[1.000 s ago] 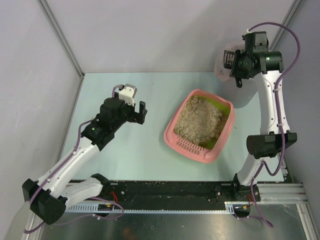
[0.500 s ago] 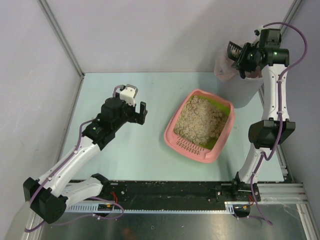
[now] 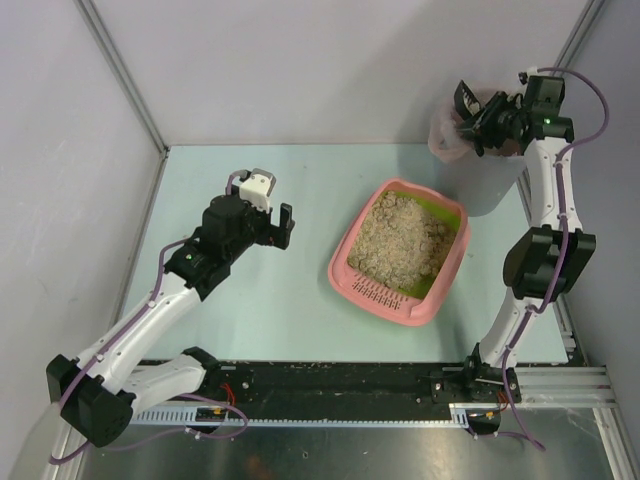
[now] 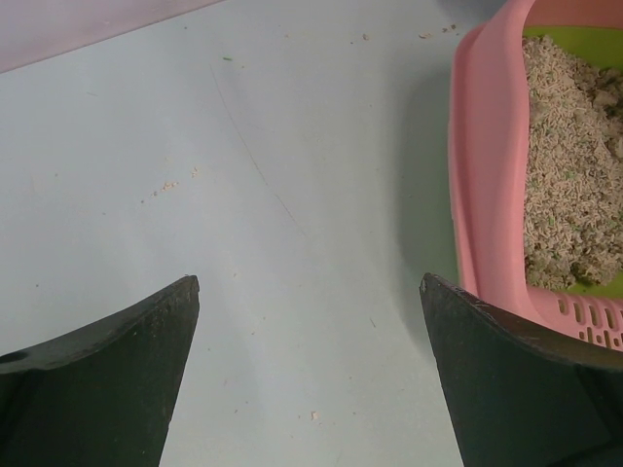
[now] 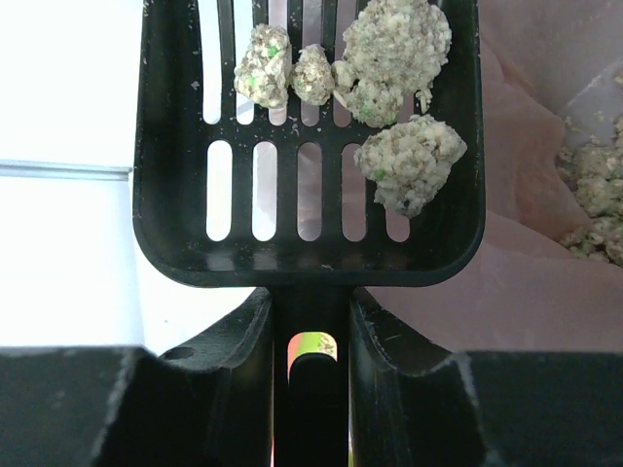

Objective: Clean the litter box

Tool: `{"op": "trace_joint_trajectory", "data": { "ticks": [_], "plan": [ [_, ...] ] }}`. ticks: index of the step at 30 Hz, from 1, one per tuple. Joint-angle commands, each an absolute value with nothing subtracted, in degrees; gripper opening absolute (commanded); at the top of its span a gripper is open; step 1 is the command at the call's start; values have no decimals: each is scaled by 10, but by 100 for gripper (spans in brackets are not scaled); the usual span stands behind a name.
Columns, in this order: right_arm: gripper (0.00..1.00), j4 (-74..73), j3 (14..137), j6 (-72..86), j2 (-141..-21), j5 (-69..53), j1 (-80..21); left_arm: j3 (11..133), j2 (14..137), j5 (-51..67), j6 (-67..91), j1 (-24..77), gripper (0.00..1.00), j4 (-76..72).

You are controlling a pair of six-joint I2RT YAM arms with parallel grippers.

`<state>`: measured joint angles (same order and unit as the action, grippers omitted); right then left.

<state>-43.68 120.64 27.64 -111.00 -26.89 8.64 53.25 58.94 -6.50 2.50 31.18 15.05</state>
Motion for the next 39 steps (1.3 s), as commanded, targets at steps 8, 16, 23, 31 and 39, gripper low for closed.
{"op": "trace_joint_trajectory", "data": {
  "ticks": [8,16,23,31,39],
  "plan": [
    [0,-158,1061,470,-1020,-383,129,532,590,-75,7,315,100,133],
    [0,30,951,641,-993,-424,156,532,592,-71,8,315,100,133],
    [0,166,896,770,-996,-450,163,532,593,-71,8,315,100,134],
    [0,278,846,901,-1000,-450,165,532,595,-68,8,315,100,133],
    [0,330,823,991,-1004,-441,166,532,595,-68,8,314,100,134]
  ]
}}
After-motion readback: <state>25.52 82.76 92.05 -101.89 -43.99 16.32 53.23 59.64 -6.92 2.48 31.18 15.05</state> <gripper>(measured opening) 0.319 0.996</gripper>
